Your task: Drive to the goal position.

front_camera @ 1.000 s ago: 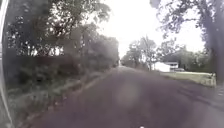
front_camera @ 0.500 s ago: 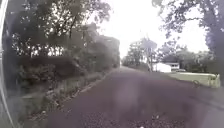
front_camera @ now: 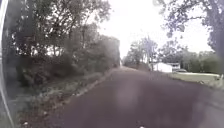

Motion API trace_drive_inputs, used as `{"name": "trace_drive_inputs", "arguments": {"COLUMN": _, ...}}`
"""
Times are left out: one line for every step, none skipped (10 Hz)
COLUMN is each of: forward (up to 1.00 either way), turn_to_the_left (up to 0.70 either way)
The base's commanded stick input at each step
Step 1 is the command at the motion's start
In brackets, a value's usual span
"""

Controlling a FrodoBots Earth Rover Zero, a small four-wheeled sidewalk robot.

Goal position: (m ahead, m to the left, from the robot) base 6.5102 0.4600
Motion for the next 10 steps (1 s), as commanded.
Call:
{"name": "trace_drive_inputs", "arguments": {"forward": 0.7, "turn_to_the_left": 0.01}}
{"name": "trace_drive_inputs", "arguments": {"forward": 0.7, "turn_to_the_left": 0.01}}
{"name": "trace_drive_inputs", "arguments": {"forward": 0.7, "turn_to_the_left": 0.01}}
{"name": "trace_drive_inputs", "arguments": {"forward": 0.7, "turn_to_the_left": 0.01}}
{"name": "trace_drive_inputs", "arguments": {"forward": 0.7, "turn_to_the_left": 0.01}}
{"name": "trace_drive_inputs", "arguments": {"forward": 0.7, "turn_to_the_left": 0.01}}
{"name": "trace_drive_inputs", "arguments": {"forward": 0.7, "turn_to_the_left": 0.01}}
{"name": "trace_drive_inputs", "arguments": {"forward": 0.7, "turn_to_the_left": 0.01}}
{"name": "trace_drive_inputs", "arguments": {"forward": 0.7, "turn_to_the_left": 0.01}}
{"name": "trace_drive_inputs", "arguments": {"forward": 0.7, "turn_to_the_left": 0.01}}
